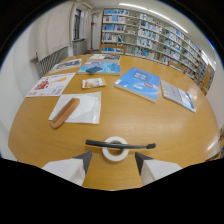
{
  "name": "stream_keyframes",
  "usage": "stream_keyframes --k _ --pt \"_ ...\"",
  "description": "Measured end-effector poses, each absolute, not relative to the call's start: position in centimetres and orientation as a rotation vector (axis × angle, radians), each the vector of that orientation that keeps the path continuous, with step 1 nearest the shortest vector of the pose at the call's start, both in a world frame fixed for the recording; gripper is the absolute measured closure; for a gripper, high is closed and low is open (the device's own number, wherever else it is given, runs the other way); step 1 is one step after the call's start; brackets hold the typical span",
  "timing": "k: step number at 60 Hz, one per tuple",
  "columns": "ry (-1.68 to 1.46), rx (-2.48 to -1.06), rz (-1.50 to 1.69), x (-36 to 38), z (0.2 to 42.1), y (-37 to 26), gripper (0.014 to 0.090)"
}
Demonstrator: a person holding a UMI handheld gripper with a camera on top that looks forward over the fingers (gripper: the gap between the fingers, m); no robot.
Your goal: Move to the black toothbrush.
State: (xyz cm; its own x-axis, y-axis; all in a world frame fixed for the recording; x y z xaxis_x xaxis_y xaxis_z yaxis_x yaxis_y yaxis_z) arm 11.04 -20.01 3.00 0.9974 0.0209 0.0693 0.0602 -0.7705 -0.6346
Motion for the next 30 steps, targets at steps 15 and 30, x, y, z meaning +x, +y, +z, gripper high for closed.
stream_keyframes --k 15,30 --pt "-0.061 -2.443 -0.054 11.3 2.0 -18.2 0.0199" --pt "-0.056 -2.452 -0.058 11.7 1.7 -18.2 0.0200"
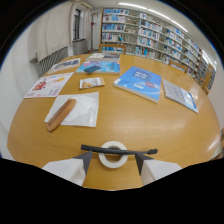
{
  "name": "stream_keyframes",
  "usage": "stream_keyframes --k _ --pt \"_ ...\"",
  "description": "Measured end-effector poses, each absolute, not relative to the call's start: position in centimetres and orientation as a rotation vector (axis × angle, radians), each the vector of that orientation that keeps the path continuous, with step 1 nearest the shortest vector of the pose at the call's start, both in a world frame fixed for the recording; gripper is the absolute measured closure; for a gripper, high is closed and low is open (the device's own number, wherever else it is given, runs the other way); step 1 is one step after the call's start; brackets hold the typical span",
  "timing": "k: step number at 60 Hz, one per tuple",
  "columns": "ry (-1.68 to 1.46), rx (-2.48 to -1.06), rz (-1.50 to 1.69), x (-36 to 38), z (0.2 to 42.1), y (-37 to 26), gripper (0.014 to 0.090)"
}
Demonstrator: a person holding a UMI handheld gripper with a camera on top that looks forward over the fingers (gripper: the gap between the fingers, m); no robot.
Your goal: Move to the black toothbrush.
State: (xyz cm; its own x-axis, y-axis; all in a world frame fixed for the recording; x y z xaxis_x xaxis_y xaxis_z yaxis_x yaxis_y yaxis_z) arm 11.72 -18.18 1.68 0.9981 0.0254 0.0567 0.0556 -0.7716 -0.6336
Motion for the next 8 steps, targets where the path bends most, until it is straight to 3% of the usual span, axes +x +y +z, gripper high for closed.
stream_keyframes --k 8 --pt "-0.047 -2.458 -0.055 11.62 1.54 -18.38 0.0200"
